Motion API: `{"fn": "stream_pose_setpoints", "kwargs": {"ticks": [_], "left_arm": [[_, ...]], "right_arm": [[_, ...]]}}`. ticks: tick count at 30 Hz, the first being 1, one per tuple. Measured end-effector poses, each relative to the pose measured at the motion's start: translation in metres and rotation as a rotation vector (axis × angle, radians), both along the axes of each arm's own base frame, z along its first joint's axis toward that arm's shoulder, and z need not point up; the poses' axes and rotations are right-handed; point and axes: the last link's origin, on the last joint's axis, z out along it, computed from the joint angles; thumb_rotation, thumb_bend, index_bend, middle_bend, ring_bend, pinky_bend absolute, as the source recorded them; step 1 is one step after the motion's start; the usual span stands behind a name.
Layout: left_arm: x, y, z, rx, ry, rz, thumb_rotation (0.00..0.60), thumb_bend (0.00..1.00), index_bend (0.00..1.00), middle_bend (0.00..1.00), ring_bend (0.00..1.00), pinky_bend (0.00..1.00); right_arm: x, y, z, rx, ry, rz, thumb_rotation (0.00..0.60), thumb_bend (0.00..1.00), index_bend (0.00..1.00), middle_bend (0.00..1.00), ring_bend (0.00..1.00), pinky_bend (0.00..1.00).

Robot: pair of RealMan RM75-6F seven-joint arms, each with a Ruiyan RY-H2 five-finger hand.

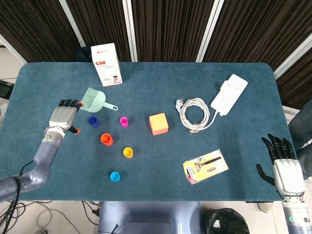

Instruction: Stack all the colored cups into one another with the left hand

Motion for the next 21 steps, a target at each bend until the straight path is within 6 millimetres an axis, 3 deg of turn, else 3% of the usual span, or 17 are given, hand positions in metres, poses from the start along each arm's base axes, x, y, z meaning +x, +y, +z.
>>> {"fn": "stream_pose_setpoints", "kwargs": {"ticks": [21], "left_arm": [[0.005, 0.023, -0.039, -0.019, 0.042, -0.005, 0.6, 0.22, 0.28, 0.09, 0.0, 0.0]], "right_arm": [[-0.013, -0.009, -0.007, 0.012, 0.032, -0.058, 0.6, 0.4, 0.13, 0.07, 0.09, 0.07]]}}
